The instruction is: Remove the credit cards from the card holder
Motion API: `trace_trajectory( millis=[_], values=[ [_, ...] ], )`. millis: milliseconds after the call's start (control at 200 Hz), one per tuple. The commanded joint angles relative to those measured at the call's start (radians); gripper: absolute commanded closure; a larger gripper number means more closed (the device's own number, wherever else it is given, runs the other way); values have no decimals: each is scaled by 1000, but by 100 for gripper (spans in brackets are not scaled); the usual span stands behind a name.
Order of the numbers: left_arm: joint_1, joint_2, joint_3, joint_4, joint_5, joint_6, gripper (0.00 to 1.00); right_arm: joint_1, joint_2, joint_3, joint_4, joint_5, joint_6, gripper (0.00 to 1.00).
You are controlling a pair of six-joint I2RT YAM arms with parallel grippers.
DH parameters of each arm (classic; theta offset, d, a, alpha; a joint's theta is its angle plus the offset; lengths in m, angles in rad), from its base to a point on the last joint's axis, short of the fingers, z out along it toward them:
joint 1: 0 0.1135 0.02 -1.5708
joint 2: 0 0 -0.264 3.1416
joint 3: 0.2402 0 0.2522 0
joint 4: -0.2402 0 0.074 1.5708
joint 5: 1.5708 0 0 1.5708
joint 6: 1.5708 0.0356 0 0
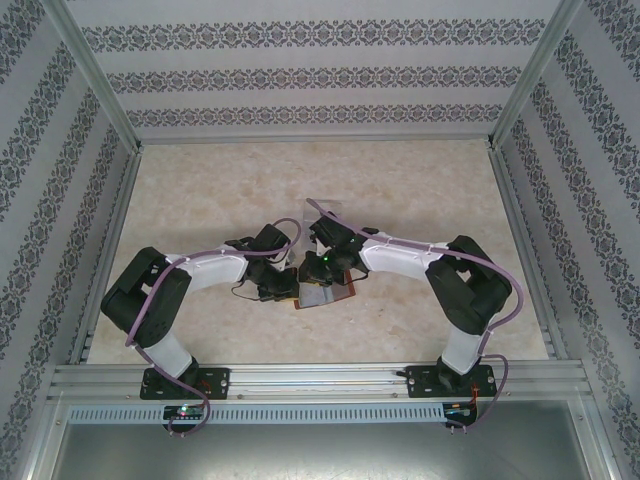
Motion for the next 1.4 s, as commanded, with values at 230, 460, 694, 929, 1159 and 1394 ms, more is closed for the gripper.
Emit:
trace_trajectory(
  millis=[230,460,694,929,1159,1394],
  values=[
    [17,-4,-38,8,-6,-9,95,17,54,22,-61,41,0,70],
    [21,-7,-39,4,-8,-5,95,24,66,59,-173,137,-49,66],
    [26,-11,-41,0,-5,1,95,42,71,96,-272,248,-89,56],
    [27,-13,-32,-9,-10,4,95,64,84,159,-380,353,-132,46],
    [28,-14,-33,-10,-8,1,95,70,79,174,-411,383,-139,42],
    [30,-14,-33,-4,-4,-4,94,73,39,181,-461,460,-161,44]
  ],
)
